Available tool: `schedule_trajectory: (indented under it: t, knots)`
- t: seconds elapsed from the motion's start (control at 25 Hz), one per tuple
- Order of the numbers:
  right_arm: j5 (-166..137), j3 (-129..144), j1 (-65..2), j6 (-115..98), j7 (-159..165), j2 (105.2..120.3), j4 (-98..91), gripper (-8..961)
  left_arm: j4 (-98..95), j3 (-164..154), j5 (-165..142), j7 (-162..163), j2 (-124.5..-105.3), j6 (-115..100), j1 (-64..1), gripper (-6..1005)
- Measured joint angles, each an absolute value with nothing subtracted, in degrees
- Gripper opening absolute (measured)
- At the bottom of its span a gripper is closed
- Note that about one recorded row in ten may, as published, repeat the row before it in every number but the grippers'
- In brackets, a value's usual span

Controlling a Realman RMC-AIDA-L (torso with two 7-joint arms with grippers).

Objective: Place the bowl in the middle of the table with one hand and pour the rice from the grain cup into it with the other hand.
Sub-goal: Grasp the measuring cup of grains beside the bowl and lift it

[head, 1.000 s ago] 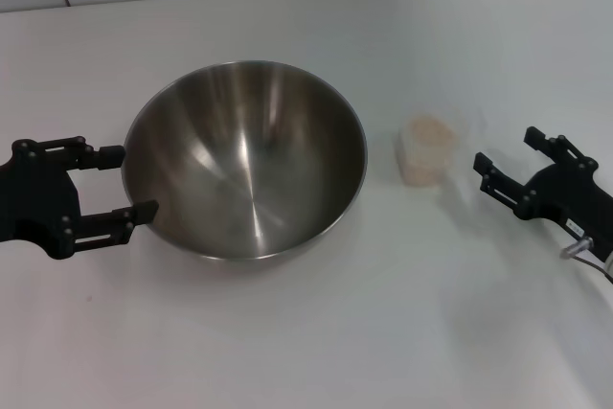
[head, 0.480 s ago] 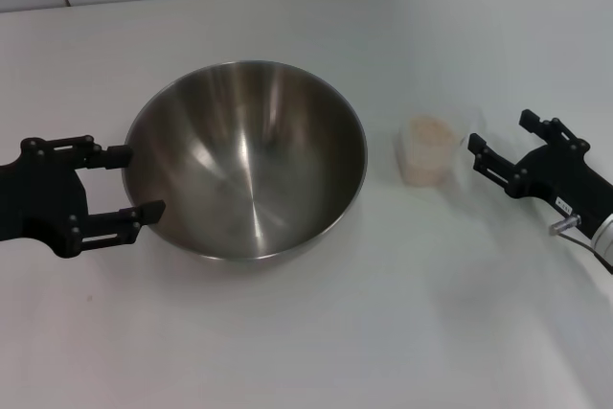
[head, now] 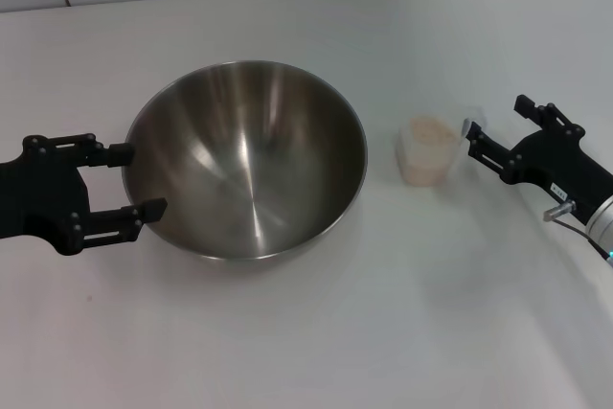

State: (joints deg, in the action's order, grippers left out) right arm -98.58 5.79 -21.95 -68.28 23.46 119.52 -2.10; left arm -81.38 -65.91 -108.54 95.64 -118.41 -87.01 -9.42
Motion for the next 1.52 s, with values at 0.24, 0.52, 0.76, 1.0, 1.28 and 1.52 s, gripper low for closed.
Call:
schedule_trajectory:
  t: [0.24,0.52,0.76,1.0,1.28,1.52]
  knots:
    - [-98.33,5.30,-21.71,-70.22,23.46,119.53,-2.01,757,-80.30,-65.70,-108.61,95.69,-118.34,-87.06,-9.87,771]
    - [-98.22,5.63,-21.39,-71.82,23.47,119.44,-1.82,709,-80.07,-65.76,-108.72,95.72,-118.30,-87.04,-10.02,782]
    - [-98.11,5.21,-21.44,-71.65,23.53,119.50,-1.66,644,-80.07,-65.43,-108.72,95.87,-118.29,-87.01,-10.03,792]
    - [-98.11,5.19,-21.56,-71.65,23.53,119.52,-1.55,530,-80.07,-64.44,-108.72,96.74,-118.38,-86.74,-10.30,801]
    - [-98.11,5.18,-21.59,-71.90,23.52,119.53,-1.58,203,-80.07,-64.27,-108.71,96.80,-118.39,-86.31,-10.43,811]
    - [-98.11,4.33,-21.85,-73.04,23.49,119.53,-1.62,42,-80.07,-64.22,-108.74,96.87,-118.39,-85.70,-10.46,812]
